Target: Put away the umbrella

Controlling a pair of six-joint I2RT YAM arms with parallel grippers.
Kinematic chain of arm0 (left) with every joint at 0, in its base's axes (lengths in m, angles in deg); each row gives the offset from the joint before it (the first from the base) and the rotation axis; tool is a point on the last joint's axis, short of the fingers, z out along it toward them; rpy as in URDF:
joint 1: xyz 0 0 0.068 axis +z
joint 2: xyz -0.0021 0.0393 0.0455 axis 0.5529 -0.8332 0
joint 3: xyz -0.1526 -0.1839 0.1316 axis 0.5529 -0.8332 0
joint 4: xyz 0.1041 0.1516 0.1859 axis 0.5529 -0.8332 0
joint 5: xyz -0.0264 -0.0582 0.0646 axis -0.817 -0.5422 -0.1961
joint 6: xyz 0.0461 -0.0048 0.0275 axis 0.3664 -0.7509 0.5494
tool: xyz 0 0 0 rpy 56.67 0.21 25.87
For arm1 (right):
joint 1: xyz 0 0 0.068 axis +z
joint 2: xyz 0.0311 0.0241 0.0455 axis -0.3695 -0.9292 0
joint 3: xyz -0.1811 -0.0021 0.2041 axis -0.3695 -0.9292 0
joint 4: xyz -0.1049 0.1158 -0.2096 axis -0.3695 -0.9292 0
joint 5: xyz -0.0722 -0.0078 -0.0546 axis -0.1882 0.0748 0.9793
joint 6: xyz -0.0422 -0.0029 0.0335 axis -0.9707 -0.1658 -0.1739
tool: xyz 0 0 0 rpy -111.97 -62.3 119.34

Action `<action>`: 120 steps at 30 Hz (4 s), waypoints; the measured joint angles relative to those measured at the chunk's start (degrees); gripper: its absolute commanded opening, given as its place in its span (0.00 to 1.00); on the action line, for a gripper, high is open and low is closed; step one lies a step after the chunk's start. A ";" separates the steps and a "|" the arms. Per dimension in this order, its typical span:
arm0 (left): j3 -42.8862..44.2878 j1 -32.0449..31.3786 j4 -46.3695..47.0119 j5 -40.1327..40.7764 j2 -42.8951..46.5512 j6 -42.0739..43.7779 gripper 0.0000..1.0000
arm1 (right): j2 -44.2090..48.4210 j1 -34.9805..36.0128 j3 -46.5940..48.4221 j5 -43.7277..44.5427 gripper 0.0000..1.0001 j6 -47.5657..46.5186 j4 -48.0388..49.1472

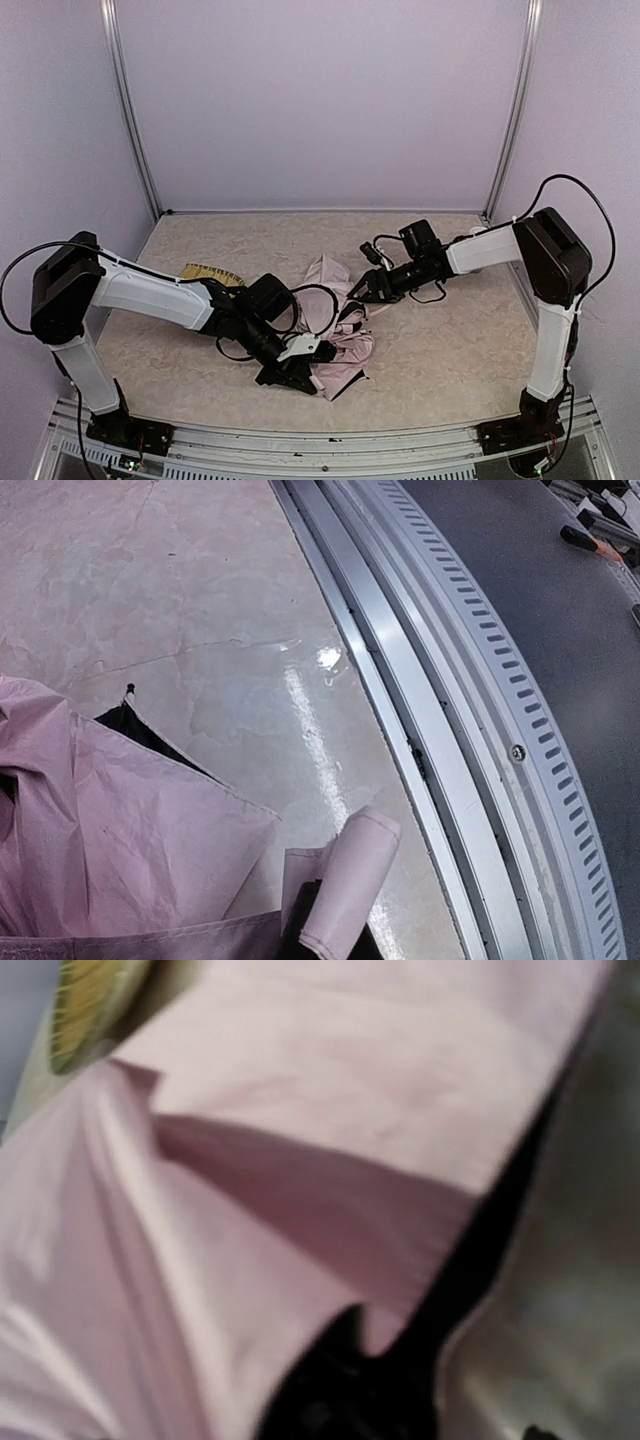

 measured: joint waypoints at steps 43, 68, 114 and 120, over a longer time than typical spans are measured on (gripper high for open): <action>-3.85 6.03 12.76 12.04 4.59 -6.14 0.64 | -1.01 11.78 12.39 32.20 0.04 -28.85 -10.62; -15.21 24.79 50.03 30.10 10.49 -32.44 0.70 | -1.66 21.49 8.70 87.36 0.01 -86.27 47.39; 21.35 24.37 28.57 2.82 -8.02 -15.17 0.34 | 26.82 17.88 -14.67 30.62 0.96 -29.33 11.17; 18.23 18.78 18.80 5.14 -6.75 -8.13 0.00 | 26.82 11.69 -15.37 27.89 0.95 -23.96 9.20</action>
